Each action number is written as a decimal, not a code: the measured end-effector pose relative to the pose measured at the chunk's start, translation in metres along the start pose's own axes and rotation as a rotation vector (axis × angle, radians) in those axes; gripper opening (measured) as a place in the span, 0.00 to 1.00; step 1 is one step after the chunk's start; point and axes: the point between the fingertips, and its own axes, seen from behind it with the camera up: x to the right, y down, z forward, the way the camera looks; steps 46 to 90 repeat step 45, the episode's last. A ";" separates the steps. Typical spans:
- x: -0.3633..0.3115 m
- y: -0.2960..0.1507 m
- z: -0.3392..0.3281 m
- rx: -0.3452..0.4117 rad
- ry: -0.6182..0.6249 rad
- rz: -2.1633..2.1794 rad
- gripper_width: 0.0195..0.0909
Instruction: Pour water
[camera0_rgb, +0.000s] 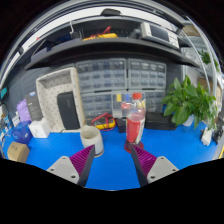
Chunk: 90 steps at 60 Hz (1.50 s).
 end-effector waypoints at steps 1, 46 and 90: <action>-0.005 -0.004 -0.005 0.002 -0.005 -0.004 0.74; -0.085 -0.097 -0.123 0.136 -0.042 -0.038 0.75; -0.085 -0.097 -0.123 0.136 -0.042 -0.038 0.75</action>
